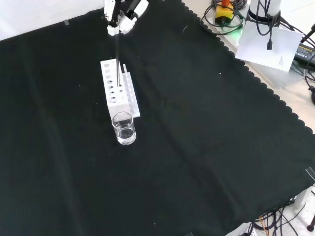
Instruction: Stir in the beaker to the left of the white test tube rack with the glass rod.
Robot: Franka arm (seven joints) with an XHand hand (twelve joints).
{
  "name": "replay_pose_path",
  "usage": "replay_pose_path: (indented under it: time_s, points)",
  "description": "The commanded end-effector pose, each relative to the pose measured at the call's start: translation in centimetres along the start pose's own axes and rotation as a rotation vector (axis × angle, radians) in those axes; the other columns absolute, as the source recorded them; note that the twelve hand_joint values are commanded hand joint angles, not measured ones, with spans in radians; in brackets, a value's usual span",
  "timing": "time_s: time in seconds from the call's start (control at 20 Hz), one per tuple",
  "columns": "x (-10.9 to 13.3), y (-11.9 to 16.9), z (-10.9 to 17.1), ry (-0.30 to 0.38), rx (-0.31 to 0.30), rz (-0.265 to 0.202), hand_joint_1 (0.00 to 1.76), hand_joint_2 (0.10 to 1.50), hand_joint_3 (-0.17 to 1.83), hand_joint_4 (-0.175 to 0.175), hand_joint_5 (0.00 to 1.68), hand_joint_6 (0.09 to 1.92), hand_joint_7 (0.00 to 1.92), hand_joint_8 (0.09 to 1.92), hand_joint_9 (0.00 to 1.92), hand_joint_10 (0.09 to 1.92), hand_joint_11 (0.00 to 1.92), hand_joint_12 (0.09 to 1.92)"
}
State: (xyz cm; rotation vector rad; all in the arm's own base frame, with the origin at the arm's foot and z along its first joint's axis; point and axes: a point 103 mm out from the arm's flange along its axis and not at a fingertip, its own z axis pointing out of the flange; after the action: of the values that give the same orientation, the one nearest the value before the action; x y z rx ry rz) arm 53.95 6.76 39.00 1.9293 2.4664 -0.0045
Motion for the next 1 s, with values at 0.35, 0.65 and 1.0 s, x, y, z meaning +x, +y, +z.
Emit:
replay_pose_path:
  time_s: [0.35, 0.65, 1.0]
  points:
    - [2.8, 3.0, 1.2, 0.04, -0.004, -0.076, 1.32, 1.1, -0.17, -0.175, 1.2, 0.37, 1.23, 0.89, 1.61, 0.72, 1.6, 0.71]
    - [3.9, 4.0, 2.2, 0.048, 0.001, -0.115, 1.32, 1.1, -0.17, -0.175, 1.2, 0.38, 1.23, 0.89, 1.61, 0.72, 1.6, 0.71]
    - [4.9, 5.0, 3.9, 0.055, 0.005, -0.145, 1.32, 1.1, -0.17, -0.175, 1.2, 0.38, 1.23, 0.9, 1.61, 0.72, 1.6, 0.71]
